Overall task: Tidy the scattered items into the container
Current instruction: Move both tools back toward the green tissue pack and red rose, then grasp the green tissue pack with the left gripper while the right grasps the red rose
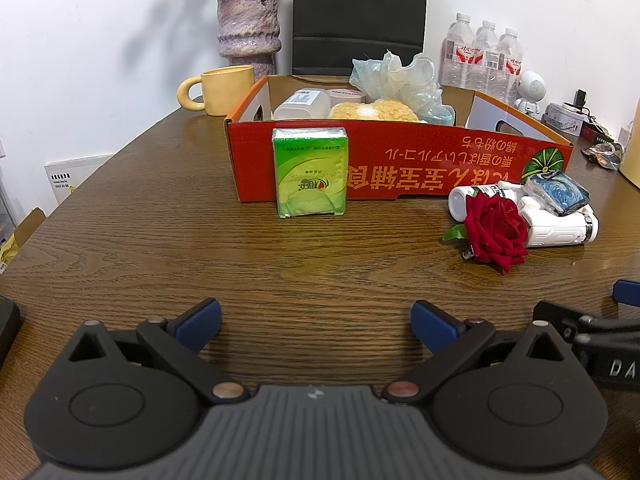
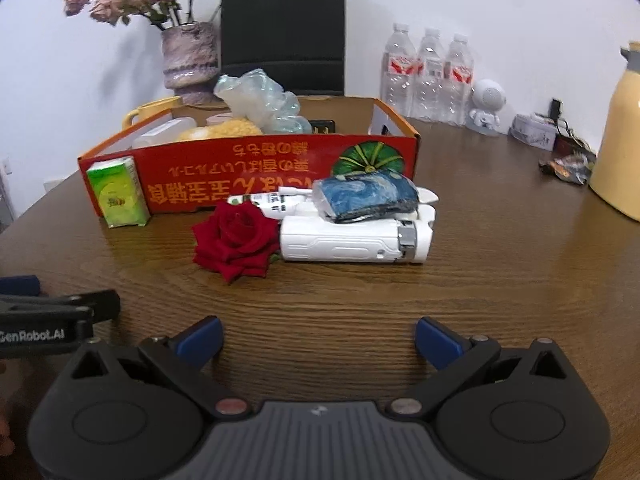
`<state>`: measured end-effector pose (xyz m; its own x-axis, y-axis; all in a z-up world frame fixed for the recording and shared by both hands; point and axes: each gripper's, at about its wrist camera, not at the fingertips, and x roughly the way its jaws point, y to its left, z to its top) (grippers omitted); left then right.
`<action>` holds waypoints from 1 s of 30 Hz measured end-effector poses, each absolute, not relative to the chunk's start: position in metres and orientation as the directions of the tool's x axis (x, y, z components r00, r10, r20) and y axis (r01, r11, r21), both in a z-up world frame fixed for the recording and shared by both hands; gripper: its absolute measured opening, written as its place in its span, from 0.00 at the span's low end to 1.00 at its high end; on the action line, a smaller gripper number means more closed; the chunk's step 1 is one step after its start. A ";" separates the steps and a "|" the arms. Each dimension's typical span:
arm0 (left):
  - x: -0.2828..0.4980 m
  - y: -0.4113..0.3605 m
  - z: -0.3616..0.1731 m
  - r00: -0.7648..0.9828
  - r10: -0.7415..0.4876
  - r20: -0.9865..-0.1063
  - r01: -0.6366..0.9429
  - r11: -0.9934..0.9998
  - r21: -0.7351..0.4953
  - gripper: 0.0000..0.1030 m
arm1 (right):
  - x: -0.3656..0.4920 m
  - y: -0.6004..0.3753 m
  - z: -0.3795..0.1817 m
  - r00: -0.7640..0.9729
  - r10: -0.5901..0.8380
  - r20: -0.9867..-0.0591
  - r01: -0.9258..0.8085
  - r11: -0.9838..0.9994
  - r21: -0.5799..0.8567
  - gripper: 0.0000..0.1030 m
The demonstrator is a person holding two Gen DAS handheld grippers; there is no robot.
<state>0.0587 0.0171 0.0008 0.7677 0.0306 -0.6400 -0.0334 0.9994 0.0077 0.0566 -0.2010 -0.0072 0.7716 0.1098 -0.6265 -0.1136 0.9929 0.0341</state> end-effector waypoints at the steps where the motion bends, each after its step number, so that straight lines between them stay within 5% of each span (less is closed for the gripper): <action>1: 0.059 0.017 0.001 0.768 0.031 -0.640 -0.033 0.999 0.008 1.00 | 0.057 -0.203 -0.007 0.770 0.112 -0.628 -0.107 0.993 0.047 1.00; 21: 0.064 0.020 0.004 0.783 -0.015 -0.622 0.007 1.000 -0.015 1.00 | 0.060 -0.199 -0.007 0.760 0.122 -0.638 -0.136 0.990 0.027 1.00; 30: 0.140 0.020 0.024 0.828 -0.057 -0.558 0.088 0.996 0.029 1.00 | 0.112 -0.169 -0.002 0.718 0.179 -0.673 -0.232 0.973 0.011 1.00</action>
<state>0.1401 0.0196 0.0240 0.8278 -0.0568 -0.5582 0.0877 0.9957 0.0287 0.1116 -0.1692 -0.0019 0.7178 0.1790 -0.6728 -0.2322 0.9726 0.0110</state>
